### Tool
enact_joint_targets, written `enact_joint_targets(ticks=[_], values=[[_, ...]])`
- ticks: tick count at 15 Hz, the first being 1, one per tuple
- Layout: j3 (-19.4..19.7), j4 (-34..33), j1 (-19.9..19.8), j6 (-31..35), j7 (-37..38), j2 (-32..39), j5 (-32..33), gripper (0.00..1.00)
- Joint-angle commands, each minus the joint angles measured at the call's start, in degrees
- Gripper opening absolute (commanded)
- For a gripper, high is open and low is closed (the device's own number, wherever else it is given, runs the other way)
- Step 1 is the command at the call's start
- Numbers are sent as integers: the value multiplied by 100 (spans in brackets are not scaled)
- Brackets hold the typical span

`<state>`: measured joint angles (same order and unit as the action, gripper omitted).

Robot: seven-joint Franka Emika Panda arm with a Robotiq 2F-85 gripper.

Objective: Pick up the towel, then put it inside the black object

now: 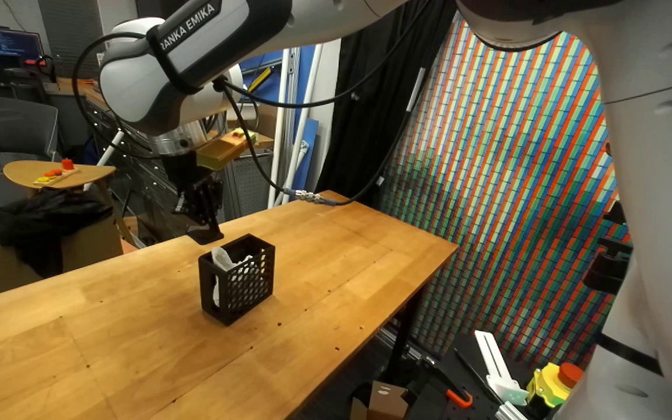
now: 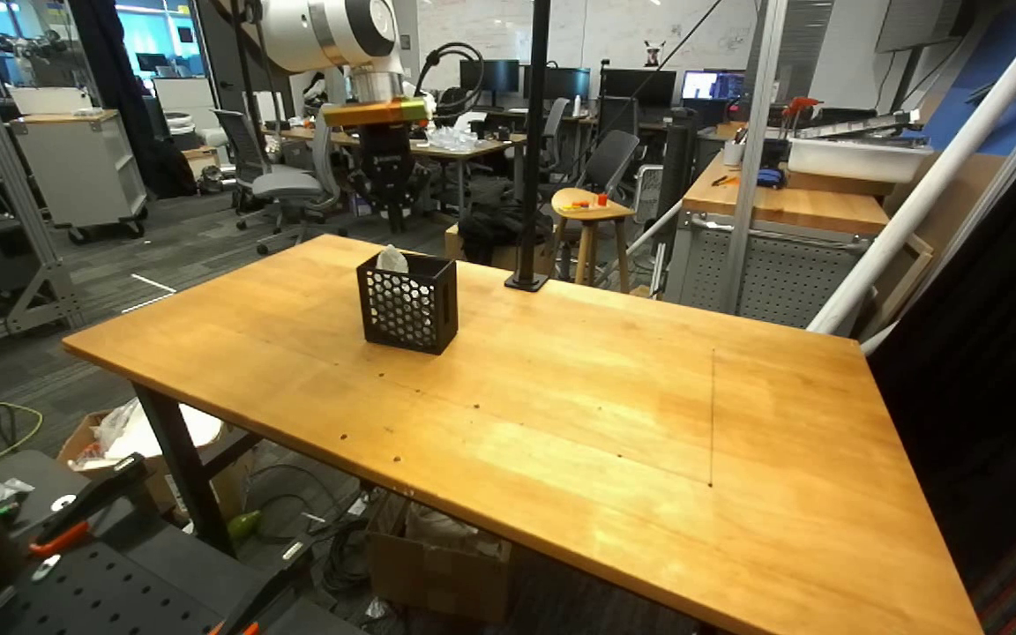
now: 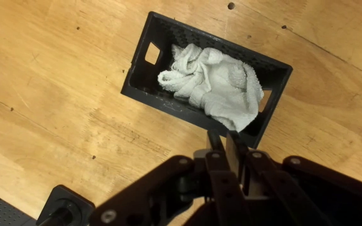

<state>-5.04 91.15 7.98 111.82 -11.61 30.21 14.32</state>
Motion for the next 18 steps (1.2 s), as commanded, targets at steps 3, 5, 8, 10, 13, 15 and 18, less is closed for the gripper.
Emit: enact_joint_targets(ticks=[3, 5, 8, 10, 13, 15, 18], values=[[-7, -59, -98, 13, -86, 50, -97, 14], [-14, 27, -141, 56, -75, 28, -154, 14], [-21, 100, -186, 77, -47, 10, -226, 14], [-35, 141, -200, 85, -35, 19, -301, 14], [-46, 196, -205, 97, -33, 30, -418, 14], [-46, 235, -206, 103, -31, 31, -470, 14], [-49, 305, -210, 135, -32, 31, -543, 14]])
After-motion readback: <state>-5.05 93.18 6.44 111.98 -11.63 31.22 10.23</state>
